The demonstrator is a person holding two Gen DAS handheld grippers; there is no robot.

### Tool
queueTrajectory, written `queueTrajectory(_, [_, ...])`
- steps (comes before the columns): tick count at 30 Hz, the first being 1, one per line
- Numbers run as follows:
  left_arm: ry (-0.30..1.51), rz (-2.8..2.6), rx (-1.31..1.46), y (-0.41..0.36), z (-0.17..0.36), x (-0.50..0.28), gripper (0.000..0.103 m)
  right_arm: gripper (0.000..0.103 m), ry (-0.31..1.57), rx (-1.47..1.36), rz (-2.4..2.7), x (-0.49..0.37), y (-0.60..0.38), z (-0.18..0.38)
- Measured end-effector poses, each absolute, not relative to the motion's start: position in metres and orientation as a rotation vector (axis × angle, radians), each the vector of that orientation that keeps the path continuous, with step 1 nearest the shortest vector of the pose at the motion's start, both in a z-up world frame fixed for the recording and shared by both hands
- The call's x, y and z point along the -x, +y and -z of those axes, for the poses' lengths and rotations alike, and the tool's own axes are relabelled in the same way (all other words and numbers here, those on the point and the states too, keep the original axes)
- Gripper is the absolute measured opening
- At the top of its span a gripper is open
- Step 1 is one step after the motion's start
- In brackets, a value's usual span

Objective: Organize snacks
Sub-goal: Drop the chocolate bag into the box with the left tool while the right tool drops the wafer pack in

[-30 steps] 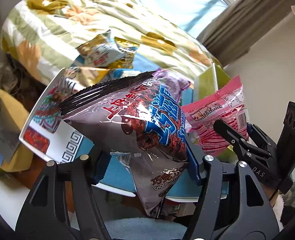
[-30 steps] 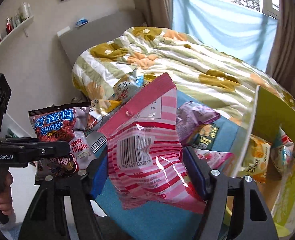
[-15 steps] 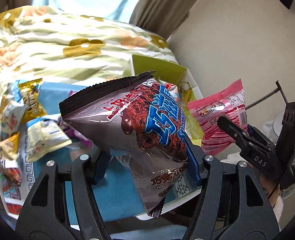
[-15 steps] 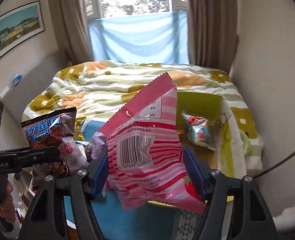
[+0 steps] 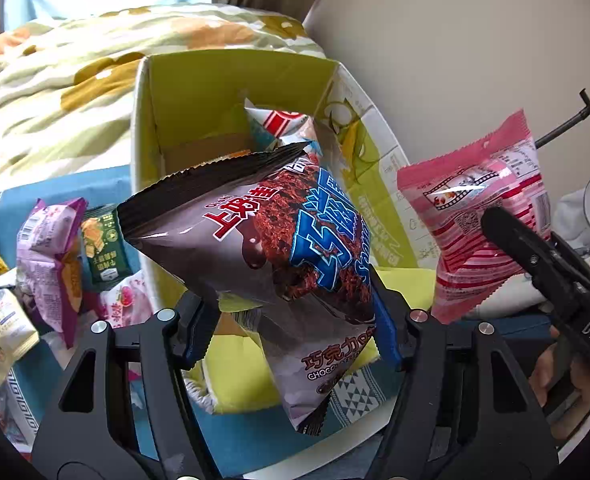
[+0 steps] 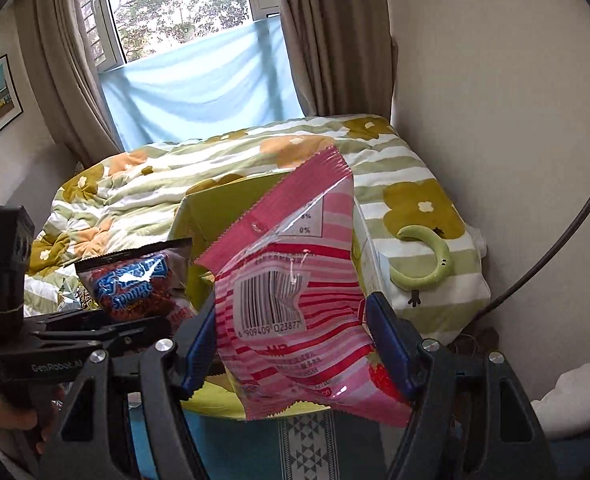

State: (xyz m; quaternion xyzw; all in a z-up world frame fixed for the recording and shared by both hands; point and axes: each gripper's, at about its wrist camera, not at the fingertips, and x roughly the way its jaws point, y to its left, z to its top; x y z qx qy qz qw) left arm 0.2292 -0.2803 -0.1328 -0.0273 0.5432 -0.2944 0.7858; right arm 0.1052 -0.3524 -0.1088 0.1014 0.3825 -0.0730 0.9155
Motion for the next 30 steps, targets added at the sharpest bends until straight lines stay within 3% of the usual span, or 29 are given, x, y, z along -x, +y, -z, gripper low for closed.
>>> queueTrajectory(5, [1.198, 0.617, -0.019, -0.3, 0.153, -0.231, 0.064, 0.067, 0.807, -0.215, 0.147, -0.111, -0.369, 0.122])
queueTrajectory(9, [1.185, 0.564, -0.045, -0.303, 0.155, -0.235, 0.097, 0.067, 0.819, -0.209, 0.135, -0.12, -0.373, 0.13])
queueTrajectory(30, [1.092, 0.355, 0.025, -0.221, 0.122, -0.202, 0.098, 0.068, 0.916, -0.205, 0.145, -0.159, -0.356, 0.177])
